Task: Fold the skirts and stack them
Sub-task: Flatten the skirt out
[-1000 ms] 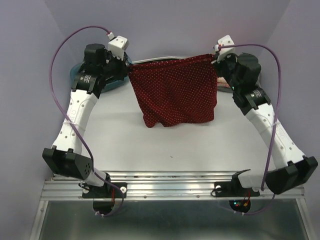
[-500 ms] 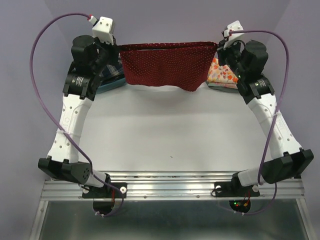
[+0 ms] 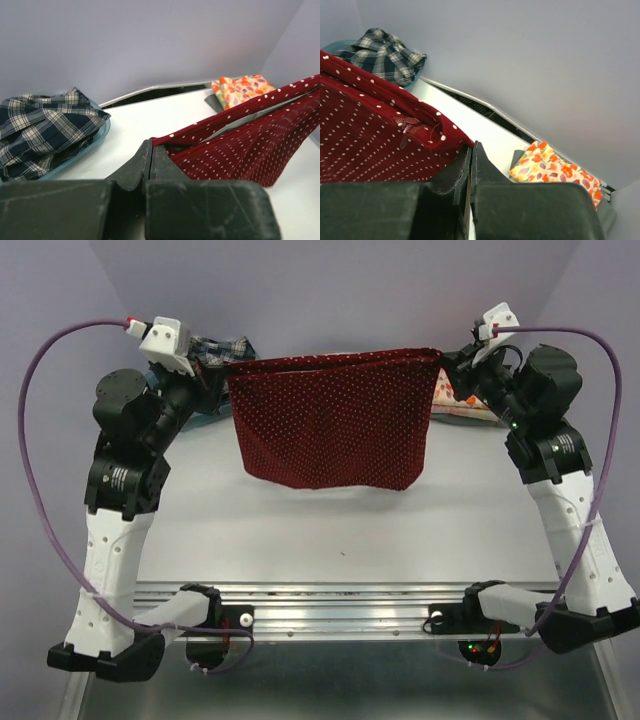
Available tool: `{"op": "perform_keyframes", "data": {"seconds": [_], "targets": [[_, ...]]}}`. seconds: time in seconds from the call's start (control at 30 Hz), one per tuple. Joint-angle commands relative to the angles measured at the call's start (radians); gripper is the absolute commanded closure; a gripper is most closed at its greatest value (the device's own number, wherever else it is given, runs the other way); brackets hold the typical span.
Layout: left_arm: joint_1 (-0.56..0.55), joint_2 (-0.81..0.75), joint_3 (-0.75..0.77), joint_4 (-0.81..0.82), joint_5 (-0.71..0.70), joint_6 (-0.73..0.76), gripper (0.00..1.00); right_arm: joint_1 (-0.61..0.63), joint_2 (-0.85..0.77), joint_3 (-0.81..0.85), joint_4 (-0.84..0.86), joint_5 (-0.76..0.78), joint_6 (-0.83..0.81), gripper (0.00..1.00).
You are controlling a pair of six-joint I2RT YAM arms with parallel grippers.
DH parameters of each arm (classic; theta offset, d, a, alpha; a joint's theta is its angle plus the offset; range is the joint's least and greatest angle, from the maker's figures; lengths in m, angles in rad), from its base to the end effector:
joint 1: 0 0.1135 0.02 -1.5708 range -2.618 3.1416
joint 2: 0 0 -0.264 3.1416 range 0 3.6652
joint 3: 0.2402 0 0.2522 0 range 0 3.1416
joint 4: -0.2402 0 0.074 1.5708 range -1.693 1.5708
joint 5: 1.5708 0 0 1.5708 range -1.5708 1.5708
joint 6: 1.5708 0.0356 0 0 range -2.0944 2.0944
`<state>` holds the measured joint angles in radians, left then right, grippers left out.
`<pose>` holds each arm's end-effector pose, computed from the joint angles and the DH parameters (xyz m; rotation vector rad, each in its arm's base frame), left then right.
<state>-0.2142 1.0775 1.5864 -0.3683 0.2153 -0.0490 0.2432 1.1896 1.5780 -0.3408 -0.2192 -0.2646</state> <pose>0.1815 -0.0473 0.5330 0.2959 1.4132 -0.3700 0.2256 0.0640 0.5120 -0.5502 1.4236 0.1498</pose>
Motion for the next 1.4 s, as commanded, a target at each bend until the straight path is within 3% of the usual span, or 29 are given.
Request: {"op": "perform_keyframes", "data": {"seconds": [0.0, 0.17, 0.3, 0.4, 0.5, 0.53, 0.57, 0.6, 0.63, 0.67, 0.73, 0.83, 0.93, 1.07, 1.1, 1.23, 1.37], "targets": [[0.039, -0.077, 0.053, -0.026, -0.058, -0.023, 1.0, -0.051, -0.074, 0.071, -0.092, 0.101, 0.025, 0.99], [0.039, -0.125, -0.034, -0.073, 0.047, -0.077, 1.0, -0.051, -0.111, 0.005, -0.181, 0.047, 0.071, 0.99], [0.039, -0.071, -0.14, -0.038, -0.007, -0.109, 1.0, -0.051, -0.052, -0.127, -0.107, 0.038, 0.087, 0.99], [0.039, 0.054, -0.178, 0.049, -0.042, -0.121, 1.0, -0.051, 0.097, -0.162, -0.049, 0.09, 0.102, 0.99], [0.039, 0.26, -0.114, 0.135, -0.086, -0.118, 1.0, -0.051, 0.33, -0.057, -0.03, 0.171, 0.128, 0.97], [0.039, 0.389, -0.07, 0.146, -0.096, -0.114, 0.82, -0.051, 0.394, -0.008, -0.03, 0.187, 0.136, 0.83], [0.041, 0.456, 0.051, 0.146, -0.096, -0.101, 0.73, -0.051, 0.457, 0.052, -0.033, 0.211, 0.148, 0.74], [0.041, 0.593, 0.129, 0.12, -0.103, -0.083, 0.63, -0.051, 0.573, 0.186, -0.04, 0.252, 0.172, 0.44], [0.044, 0.663, 0.311, 0.05, -0.134, -0.08, 0.11, -0.064, 0.625, 0.262, -0.05, 0.277, 0.173, 0.25], [0.045, 0.724, 0.421, -0.001, -0.152, -0.071, 0.01, -0.064, 0.68, 0.354, -0.085, 0.29, 0.176, 0.13], [0.055, 0.881, 0.696, -0.18, -0.157, -0.054, 0.01, -0.073, 0.822, 0.625, -0.207, 0.316, 0.185, 0.0], [0.064, 0.753, 0.551, -0.1, -0.2, -0.014, 0.01, -0.073, 0.842, 0.706, -0.289, 0.287, 0.154, 0.0], [0.065, 0.572, 0.207, 0.021, -0.141, 0.043, 0.01, -0.073, 0.709, 0.401, -0.244, 0.009, 0.113, 0.05], [0.065, 0.42, -0.041, 0.023, -0.016, 0.142, 0.02, -0.059, 0.647, 0.178, -0.262, -0.136, 0.09, 0.24], [0.065, 0.398, -0.078, 0.016, 0.01, 0.165, 0.02, -0.059, 0.647, 0.147, -0.268, -0.155, 0.085, 0.24], [0.064, 0.299, -0.278, -0.015, 0.122, 0.274, 0.14, -0.05, 0.651, 0.01, -0.335, -0.249, 0.016, 0.43], [0.05, 0.298, -0.416, -0.056, 0.156, 0.307, 0.33, -0.004, 0.657, -0.105, -0.375, -0.233, -0.048, 0.57]]}}
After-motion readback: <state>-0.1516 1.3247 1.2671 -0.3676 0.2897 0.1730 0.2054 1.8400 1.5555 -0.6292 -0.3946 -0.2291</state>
